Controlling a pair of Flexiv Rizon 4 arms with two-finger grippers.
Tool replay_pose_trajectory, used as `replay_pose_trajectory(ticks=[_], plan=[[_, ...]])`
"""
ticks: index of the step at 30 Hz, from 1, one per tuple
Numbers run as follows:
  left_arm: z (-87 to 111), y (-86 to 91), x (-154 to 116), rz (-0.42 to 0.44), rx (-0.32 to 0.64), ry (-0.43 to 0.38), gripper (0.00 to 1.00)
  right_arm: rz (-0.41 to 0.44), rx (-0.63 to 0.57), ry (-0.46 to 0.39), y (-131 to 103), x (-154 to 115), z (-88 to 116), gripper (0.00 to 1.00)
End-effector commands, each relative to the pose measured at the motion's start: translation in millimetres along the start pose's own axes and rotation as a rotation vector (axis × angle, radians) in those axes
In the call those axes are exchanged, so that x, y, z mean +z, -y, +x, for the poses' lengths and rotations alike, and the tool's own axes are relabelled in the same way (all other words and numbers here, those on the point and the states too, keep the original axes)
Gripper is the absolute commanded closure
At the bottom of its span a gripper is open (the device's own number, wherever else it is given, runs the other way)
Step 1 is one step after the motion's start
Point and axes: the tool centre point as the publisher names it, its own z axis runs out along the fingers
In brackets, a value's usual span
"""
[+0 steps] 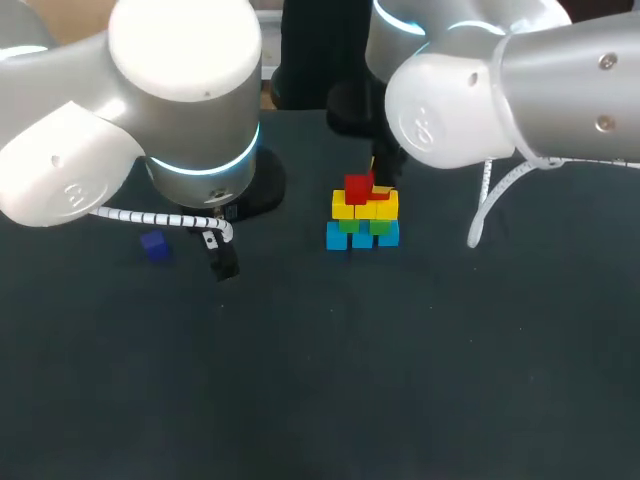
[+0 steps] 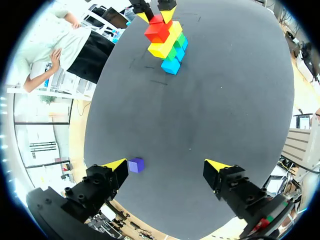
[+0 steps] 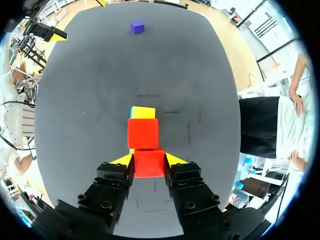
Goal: Place the blue cubes, place green cubes on the blue cubes, place the yellow cubes on the green cubes, then place the red cubes on the yellow cubes, and place purple cube on the red cubes.
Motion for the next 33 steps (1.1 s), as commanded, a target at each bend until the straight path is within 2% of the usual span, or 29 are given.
replay_pose_trajectory(ticks=[1,27,28,29,30,31,33], plan=[[1.2,-0.6,-0.1,0.002,0.002,0.003,0.00,-0.001,0.002,-0.001,-0.2,1.3,-0.4,1.00],[1.2,-0.6,-0.1,0.002,0.002,0.003,0.00,-0.020,0.011,0.009,-3.5,2.9,-1.7,0.98],[1.2,-0.6,-0.1,0.002,0.002,0.003,0.00,-0.024,0.012,0.008,-3.8,3.2,-1.3,0.82],[1.2,-0.6,-0.1,0.002,0.002,0.003,0.00,-0.031,0.011,0.005,-4.1,3.7,-0.7,0.56],[1.2,-0.6,-0.1,0.002,0.002,0.003,0.00,-0.031,0.011,0.005,-4.3,3.8,-0.5,0.16],[1.2,-0.6,-0.1,0.002,0.002,0.003,0.00,-0.032,0.012,0.004,-4.2,4.0,-0.1,0.00],[1.2,-0.6,-0.1,0.002,0.002,0.003,0.00,-0.032,0.012,0.002,-4.2,4.2,0.2,0.00]])
